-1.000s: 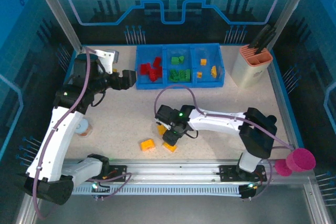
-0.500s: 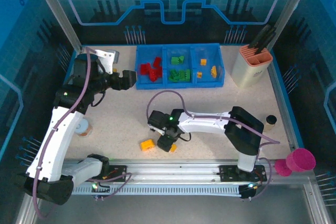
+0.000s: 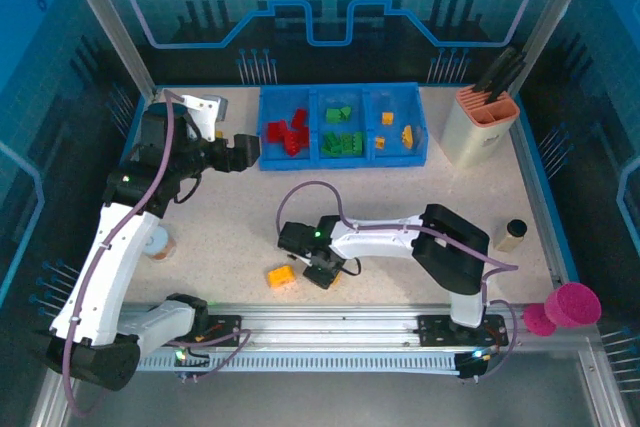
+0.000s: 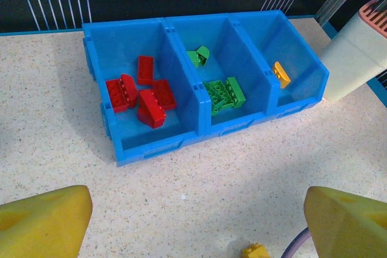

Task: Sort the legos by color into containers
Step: Pick up the lego from the bottom-center of the table, then place the lego in the container.

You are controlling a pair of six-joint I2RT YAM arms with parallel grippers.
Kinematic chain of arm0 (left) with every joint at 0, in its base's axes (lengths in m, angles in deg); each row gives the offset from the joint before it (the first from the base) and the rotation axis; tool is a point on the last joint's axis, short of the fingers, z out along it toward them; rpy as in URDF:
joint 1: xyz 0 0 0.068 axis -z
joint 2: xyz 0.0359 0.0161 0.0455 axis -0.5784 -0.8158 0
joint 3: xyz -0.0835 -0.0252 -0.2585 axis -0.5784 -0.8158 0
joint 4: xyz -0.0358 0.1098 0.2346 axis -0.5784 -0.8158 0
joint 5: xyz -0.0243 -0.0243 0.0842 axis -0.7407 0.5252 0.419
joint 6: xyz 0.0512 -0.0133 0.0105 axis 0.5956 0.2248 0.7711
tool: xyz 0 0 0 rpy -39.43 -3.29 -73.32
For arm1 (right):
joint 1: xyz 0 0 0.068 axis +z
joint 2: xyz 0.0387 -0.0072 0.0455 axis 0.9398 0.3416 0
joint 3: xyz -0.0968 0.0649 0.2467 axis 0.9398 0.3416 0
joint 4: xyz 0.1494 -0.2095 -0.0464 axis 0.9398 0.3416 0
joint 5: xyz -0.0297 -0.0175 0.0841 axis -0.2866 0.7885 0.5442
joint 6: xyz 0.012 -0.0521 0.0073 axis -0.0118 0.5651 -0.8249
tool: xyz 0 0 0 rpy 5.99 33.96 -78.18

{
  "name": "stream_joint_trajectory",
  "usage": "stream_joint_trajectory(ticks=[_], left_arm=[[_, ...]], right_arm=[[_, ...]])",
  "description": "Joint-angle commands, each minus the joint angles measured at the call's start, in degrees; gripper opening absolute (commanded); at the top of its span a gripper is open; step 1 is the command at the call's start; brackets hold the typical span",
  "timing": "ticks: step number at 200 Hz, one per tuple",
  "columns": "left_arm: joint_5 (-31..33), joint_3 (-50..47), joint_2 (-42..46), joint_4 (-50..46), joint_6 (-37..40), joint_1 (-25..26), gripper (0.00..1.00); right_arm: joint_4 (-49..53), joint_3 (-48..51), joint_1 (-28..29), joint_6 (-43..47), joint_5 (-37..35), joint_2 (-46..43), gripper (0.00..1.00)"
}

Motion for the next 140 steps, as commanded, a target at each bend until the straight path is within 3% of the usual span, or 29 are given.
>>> stream_joint_trajectory(ticks=[1, 27, 69, 95, 140], left_arm=[[-0.50, -0.40, 0.06, 1.38, 1.17, -0.68, 0.92], [0.53, 0.19, 0.17, 0.70, 2.05, -0.68, 0.92], [1.48, 0.03, 0.08, 0.61, 2.67, -0.68, 0.92], [1.26, 0.40, -0.91, 0.62, 2.67, -0.68, 0.92], [1.47, 0.89, -1.86, 0.53, 2.78, -0.68, 0.92]], right_arm=[[5.22, 1.79, -1.65, -0.94, -4.72, 0.31, 0.34], [4.93, 4.75, -9.05, -2.29, -5.03, -8.02, 0.32], [3.78, 1.46, -31.31, -1.82, -4.88, -22.52, 0.31], [4.31, -6.41, -40.88, 2.38, -5.34, -18.97, 0.32], [4.13, -21.66, -50.01, 6.86, -5.10, -5.18, 0.31]])
